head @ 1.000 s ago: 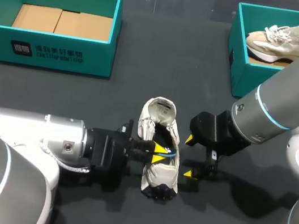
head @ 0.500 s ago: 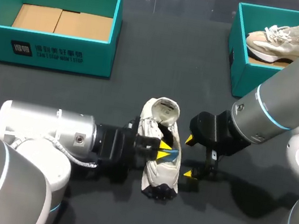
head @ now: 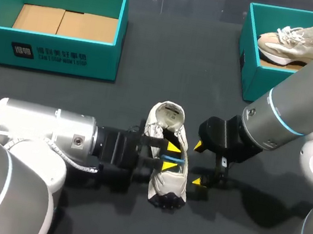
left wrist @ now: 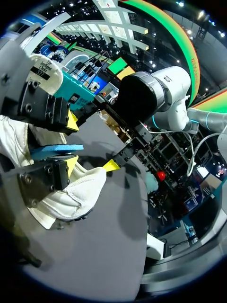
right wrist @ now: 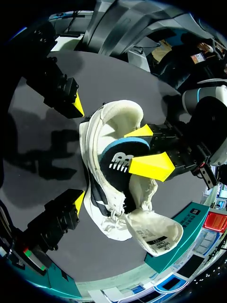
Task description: Take the shoe out of the shoebox, open the shoe tongue, remove and reinsert the insole, then place the shoe into the shoebox
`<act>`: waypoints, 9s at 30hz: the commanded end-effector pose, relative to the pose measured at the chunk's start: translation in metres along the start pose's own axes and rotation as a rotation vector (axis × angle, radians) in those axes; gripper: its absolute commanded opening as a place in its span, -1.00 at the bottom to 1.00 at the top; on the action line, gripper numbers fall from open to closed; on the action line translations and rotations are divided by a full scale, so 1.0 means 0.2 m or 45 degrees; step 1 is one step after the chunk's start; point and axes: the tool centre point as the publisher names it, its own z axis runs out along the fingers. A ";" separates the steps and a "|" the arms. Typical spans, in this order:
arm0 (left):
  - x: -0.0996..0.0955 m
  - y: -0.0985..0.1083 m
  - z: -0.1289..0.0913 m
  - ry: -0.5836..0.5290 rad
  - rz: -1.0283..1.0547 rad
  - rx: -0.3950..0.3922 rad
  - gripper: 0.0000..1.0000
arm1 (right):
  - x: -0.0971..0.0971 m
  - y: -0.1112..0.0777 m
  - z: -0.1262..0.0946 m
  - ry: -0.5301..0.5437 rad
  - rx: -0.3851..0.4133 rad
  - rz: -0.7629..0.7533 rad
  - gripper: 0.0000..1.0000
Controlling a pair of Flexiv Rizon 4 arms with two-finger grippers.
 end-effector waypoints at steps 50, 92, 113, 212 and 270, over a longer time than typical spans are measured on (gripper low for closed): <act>-0.16 -0.13 -0.63 0.650 0.098 -0.114 -0.65 | 0.01 -0.43 -0.44 0.001 0.064 0.043 1.00; -0.33 -0.07 -0.67 1.406 0.390 -0.297 -1.00 | 0.05 -0.65 -0.61 -0.080 0.027 0.122 1.00; -0.31 -0.13 -0.35 1.665 0.698 -0.290 -1.00 | 0.05 -0.65 -0.61 -0.080 0.027 0.122 1.00; 0.35 0.23 0.17 1.697 0.781 -0.285 -1.00 | 0.05 -0.65 -0.61 -0.080 0.027 0.122 1.00; -0.05 0.25 -0.04 1.334 0.828 -0.778 -1.00 | 0.05 -0.65 -0.61 -0.080 0.027 0.122 1.00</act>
